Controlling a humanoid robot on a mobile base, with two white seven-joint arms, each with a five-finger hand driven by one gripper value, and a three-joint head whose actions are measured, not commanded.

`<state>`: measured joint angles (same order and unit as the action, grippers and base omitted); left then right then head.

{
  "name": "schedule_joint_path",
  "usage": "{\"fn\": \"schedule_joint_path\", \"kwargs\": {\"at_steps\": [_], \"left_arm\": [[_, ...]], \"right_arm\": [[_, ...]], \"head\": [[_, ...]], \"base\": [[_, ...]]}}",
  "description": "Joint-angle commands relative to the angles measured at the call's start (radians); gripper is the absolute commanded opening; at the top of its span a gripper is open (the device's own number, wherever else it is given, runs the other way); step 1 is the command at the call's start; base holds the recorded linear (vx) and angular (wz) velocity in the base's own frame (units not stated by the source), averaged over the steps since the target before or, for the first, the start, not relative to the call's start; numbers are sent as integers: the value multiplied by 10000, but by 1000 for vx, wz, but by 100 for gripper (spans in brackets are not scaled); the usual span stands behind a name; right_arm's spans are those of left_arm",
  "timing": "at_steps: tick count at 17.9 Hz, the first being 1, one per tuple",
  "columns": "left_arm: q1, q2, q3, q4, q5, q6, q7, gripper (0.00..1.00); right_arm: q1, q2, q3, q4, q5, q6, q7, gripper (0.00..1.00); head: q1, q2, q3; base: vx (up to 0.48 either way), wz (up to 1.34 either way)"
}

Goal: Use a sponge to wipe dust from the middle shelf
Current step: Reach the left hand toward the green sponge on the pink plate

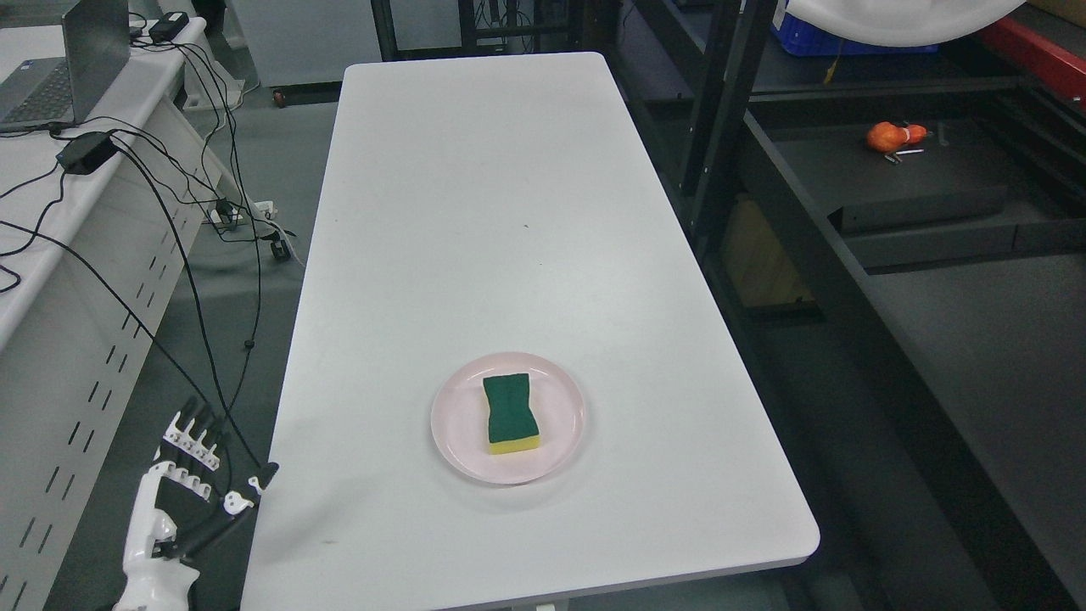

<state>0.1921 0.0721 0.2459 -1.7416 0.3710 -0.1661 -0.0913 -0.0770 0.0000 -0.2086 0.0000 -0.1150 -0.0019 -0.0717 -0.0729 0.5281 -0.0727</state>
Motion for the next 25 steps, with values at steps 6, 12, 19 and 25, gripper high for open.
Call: {"fn": "schedule_joint_path", "kwargs": {"at_steps": [6,12,19,25], "left_arm": [[-386,122,87,36,-13,4,-68,99],[-2162,965,149,509,-1294,-164,-1356,99],[-4923,2745,-448,2932,-7671,-5019,-3056,98],[-6352,2792,-1737,3349,-12430,-6193,-3367,97]], "right_arm": [[3,-175,0,-174,0,724,-4,100],[3,-175,0,-174,0,739,-4,100],[3,-175,0,-174,0,724,-4,100],[3,-175,0,-174,0,724,-4,100]], "head": [[0,0,0],[0,0,0],[0,0,0],[0,0,0]], "base": [[0,0],[0,0],[0,0],[0,0]]}}
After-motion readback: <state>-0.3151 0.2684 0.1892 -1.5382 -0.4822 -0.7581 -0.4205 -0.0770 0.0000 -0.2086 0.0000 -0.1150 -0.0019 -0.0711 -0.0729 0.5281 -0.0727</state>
